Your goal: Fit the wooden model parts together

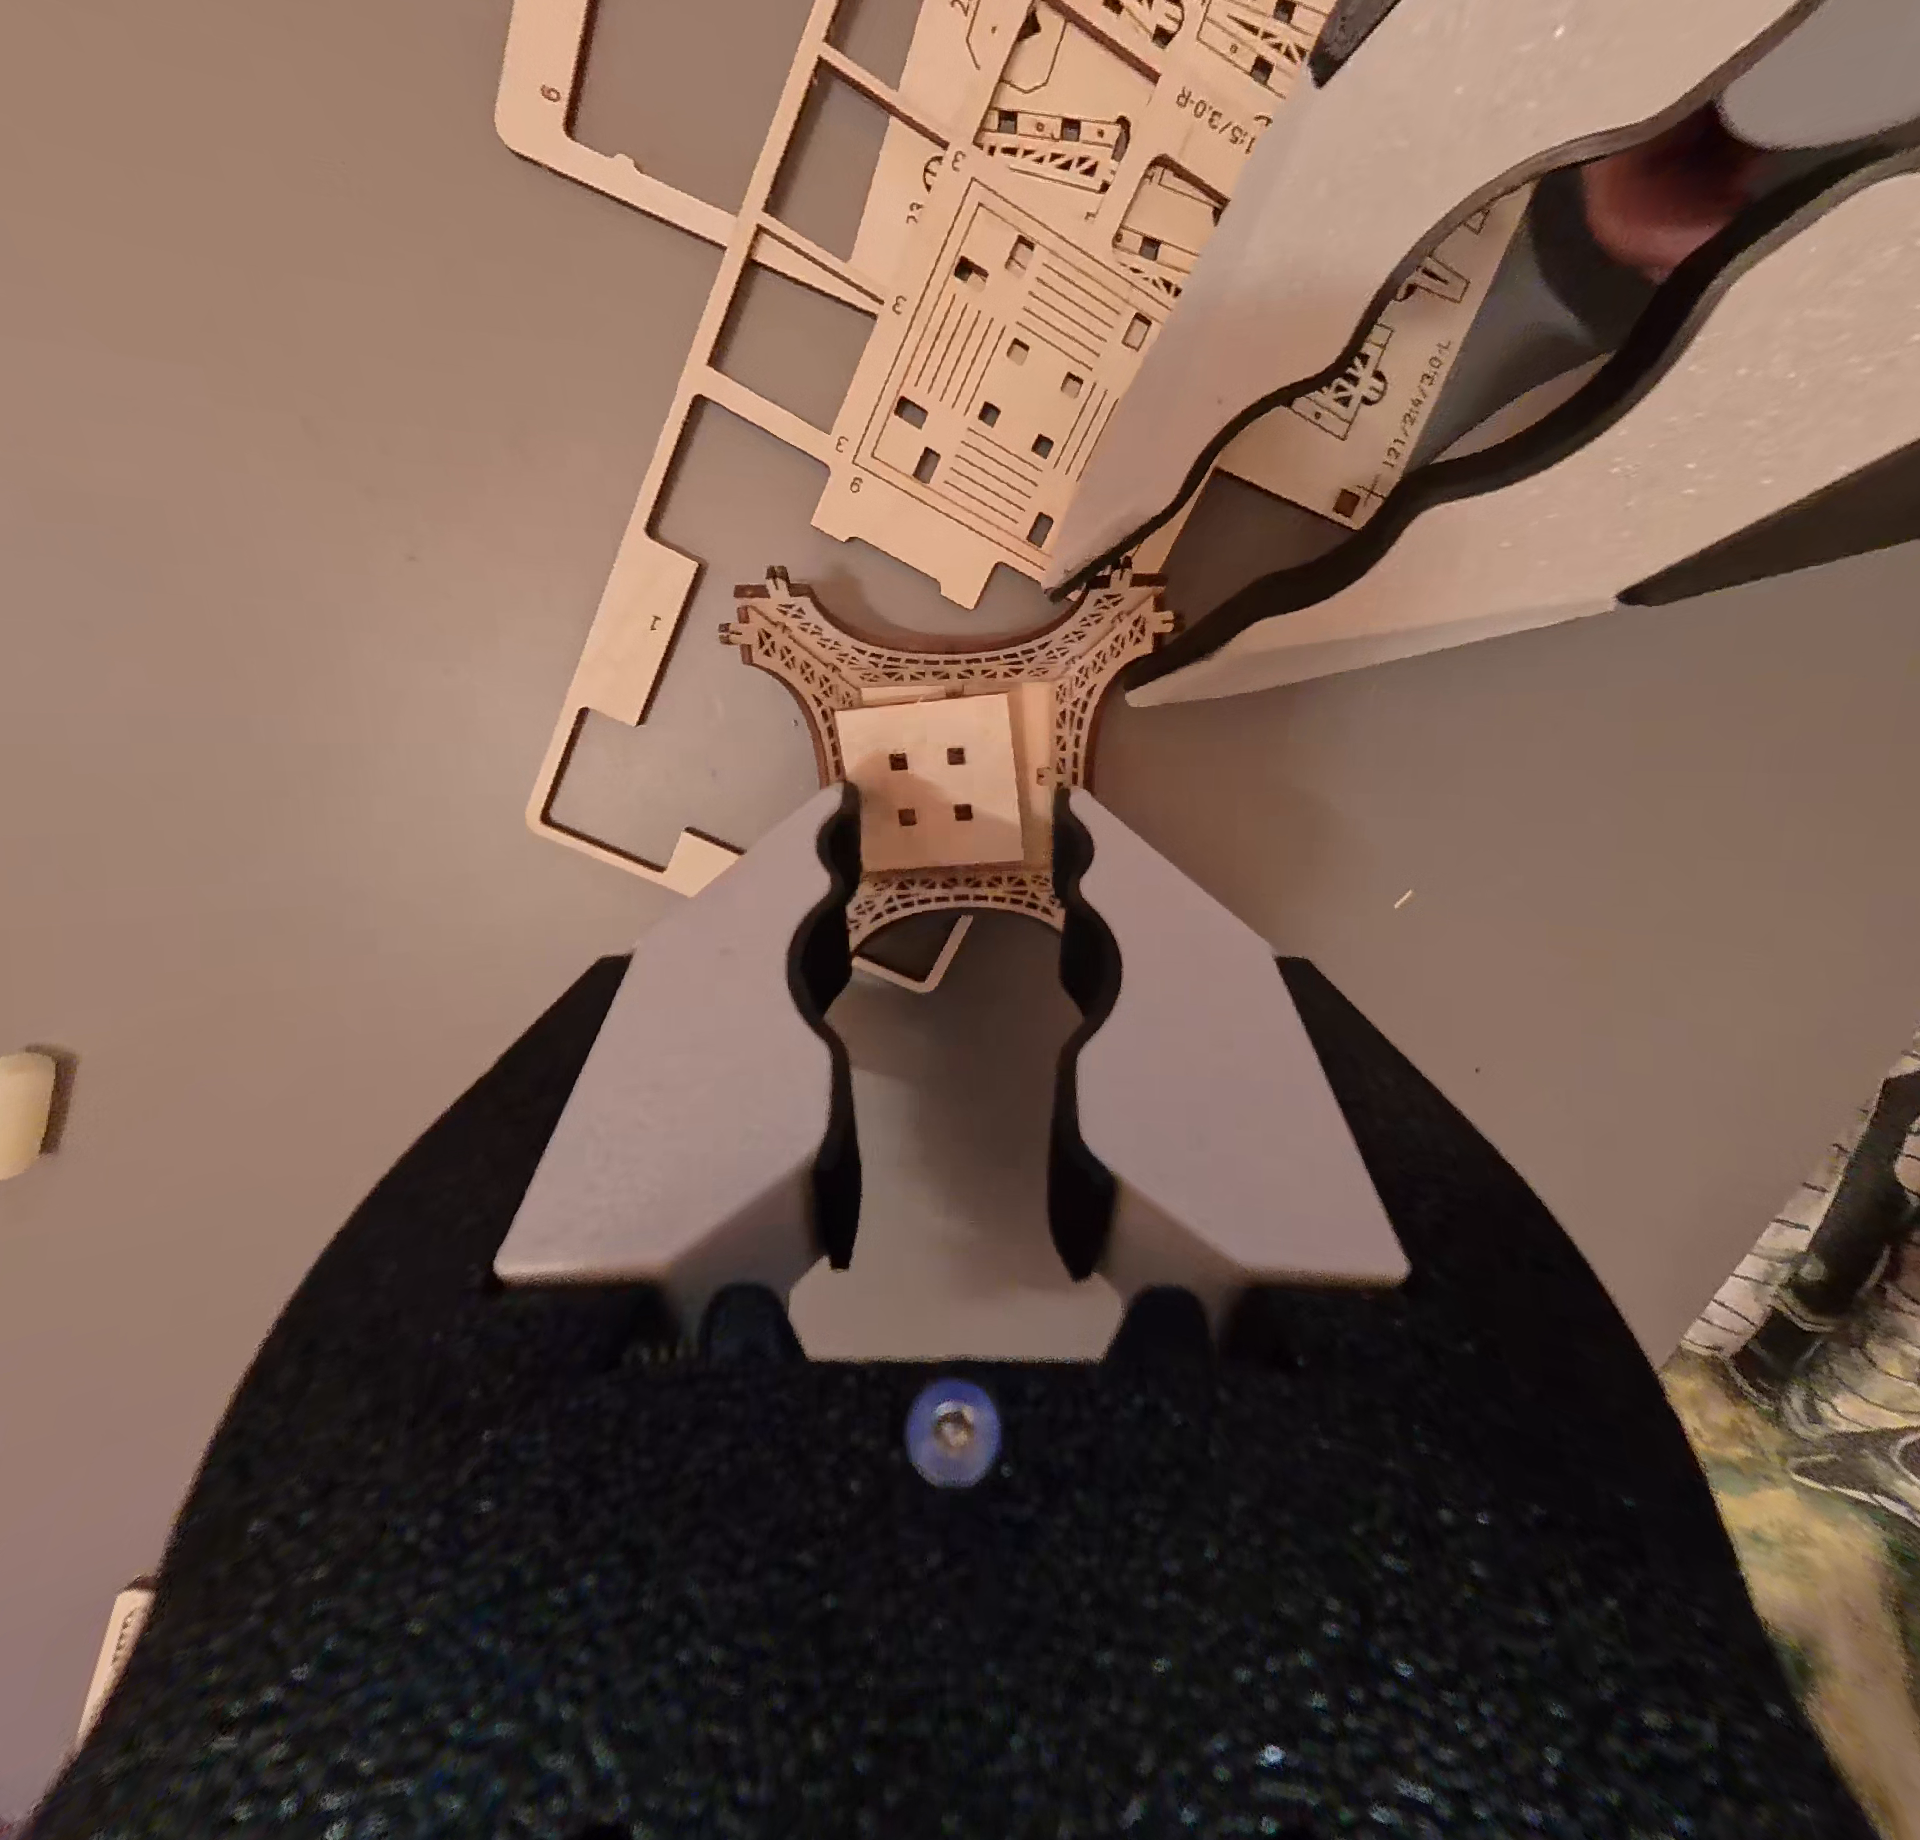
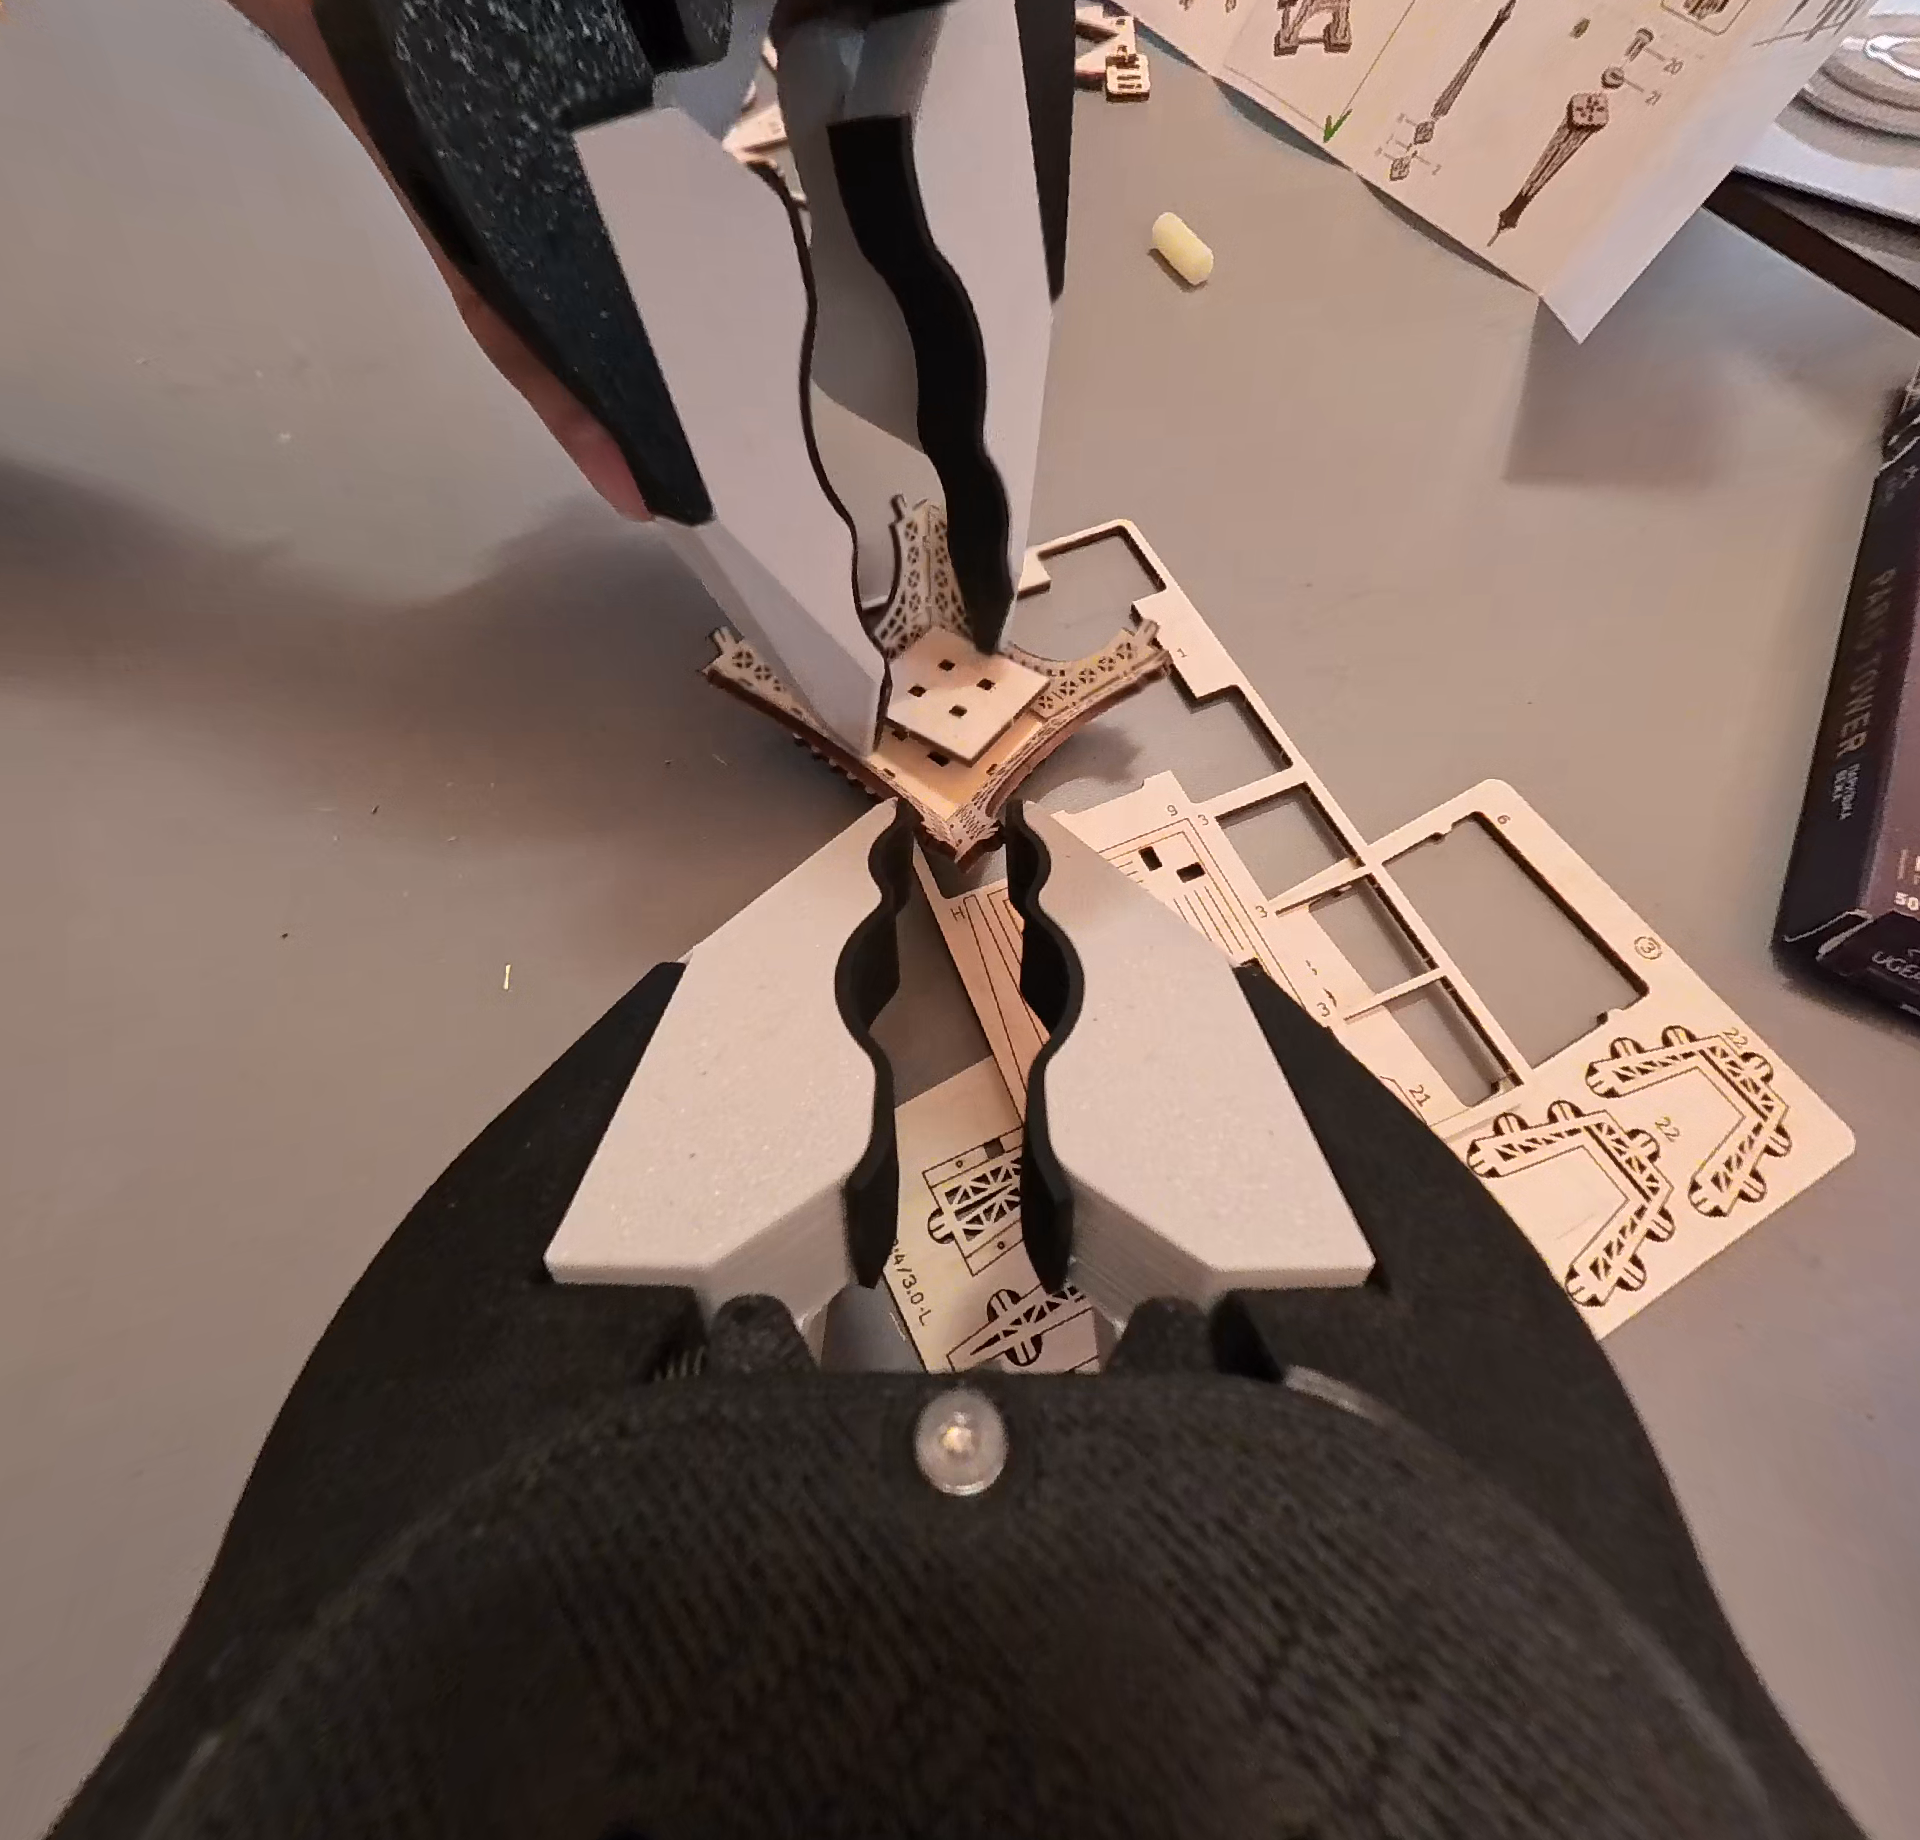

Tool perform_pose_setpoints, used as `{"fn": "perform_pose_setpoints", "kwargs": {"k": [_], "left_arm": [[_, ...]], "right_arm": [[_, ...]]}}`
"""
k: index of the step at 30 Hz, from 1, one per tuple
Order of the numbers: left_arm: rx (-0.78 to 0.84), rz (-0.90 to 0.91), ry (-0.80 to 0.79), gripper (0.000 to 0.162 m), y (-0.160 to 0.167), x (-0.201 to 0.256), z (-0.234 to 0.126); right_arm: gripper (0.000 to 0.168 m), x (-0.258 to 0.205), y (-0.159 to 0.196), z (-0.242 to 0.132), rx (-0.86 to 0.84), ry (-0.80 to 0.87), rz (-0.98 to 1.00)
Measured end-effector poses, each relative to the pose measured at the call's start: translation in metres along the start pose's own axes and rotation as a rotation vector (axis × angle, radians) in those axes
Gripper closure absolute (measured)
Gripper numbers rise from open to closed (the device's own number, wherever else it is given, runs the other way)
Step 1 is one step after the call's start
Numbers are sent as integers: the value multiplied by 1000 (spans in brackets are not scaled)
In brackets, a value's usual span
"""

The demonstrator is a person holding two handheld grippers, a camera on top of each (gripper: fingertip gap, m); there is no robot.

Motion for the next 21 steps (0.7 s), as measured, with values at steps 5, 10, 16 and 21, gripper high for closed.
{"fn": "perform_pose_setpoints", "kwargs": {"k": [5, 10, 16, 21], "left_arm": [[7, -7, 1, 130, 0, -2, -1], [14, -30, 47, 127, 0, -5, -3], [35, -59, 82, 127, -1, -8, 1], [41, -29, 87, 128, 0, -3, 0]], "right_arm": [[153, 0, 0, 0, -1, -2, 2], [153, 0, 0, 0, -3, -3, 0], [154, -1, 0, 0, -4, -7, -5], [154, -1, 0, 0, -4, -7, -2]]}}
Point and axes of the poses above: each gripper's, where its closed fingertips meet, z out along the fingers, y out of its underside, x = y × z across the jaws, the point moved 10 cm from there along -z, back along the fingers, and after that the axes turned 1 degree about -z, right-handed, at the moved point
